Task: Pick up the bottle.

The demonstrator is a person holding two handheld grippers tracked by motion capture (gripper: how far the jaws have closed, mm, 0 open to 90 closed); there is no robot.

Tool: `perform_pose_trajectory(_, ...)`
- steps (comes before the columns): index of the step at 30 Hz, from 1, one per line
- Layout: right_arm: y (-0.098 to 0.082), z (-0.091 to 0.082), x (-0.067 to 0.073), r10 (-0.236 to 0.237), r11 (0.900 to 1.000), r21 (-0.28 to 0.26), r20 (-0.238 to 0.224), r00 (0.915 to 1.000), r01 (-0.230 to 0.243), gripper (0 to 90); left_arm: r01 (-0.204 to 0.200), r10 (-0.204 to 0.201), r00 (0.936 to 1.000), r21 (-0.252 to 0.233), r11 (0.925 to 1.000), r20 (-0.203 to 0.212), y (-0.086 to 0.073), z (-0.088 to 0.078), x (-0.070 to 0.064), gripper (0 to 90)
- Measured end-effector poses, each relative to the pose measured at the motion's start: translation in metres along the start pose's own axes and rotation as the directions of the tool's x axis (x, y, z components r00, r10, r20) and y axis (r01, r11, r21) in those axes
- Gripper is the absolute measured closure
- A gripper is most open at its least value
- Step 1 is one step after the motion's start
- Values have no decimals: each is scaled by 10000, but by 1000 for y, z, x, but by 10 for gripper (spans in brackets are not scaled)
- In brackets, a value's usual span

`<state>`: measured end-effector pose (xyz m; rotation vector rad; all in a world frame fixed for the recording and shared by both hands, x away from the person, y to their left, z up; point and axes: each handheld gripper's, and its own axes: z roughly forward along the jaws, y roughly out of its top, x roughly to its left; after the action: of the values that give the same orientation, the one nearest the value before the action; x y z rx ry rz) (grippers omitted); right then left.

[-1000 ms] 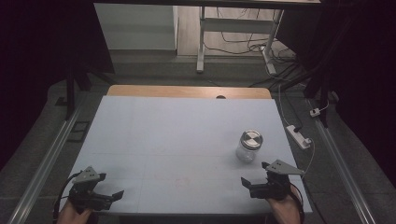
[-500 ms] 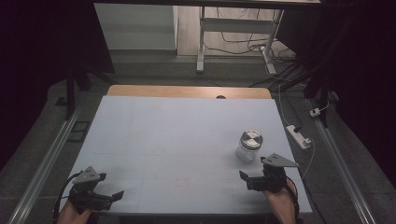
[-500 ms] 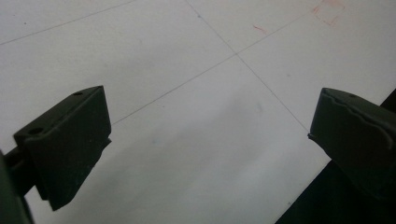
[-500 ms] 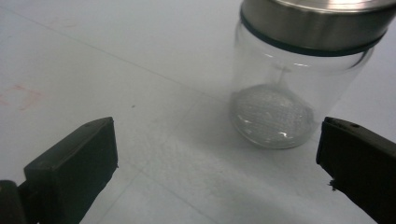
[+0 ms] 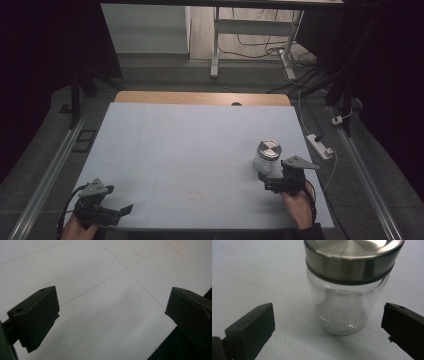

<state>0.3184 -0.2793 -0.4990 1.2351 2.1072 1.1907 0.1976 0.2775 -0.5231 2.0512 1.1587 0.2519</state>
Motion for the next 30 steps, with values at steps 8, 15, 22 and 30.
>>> perform_pose_trajectory(8, 8, 11, -4, -41, 9998, 215, 347, 9994, 34, 0, 24, -24, 10000, 13, 10000, 36, 0, 0, 0, 0)
perform_pose_trajectory(15, 11, 22, -10, 100, 9994, 341, 462, 9989, -116, 0, 36, -36, 10000, 9, 10000, 54, 0, 0, 1, 0)
perform_pose_trajectory(22, 16, 31, -11, 91, 9982, 591, 418, 9991, -116, 0, 69, -69, 10000, 3, 10000, 69, 0, 0, 1, 0)
perform_pose_trajectory(30, 22, 43, -11, -194, 9969, 770, 687, 9974, 140, 0, 86, -86, 9999, 9, 10000, 63, 0, 0, 1, 0)
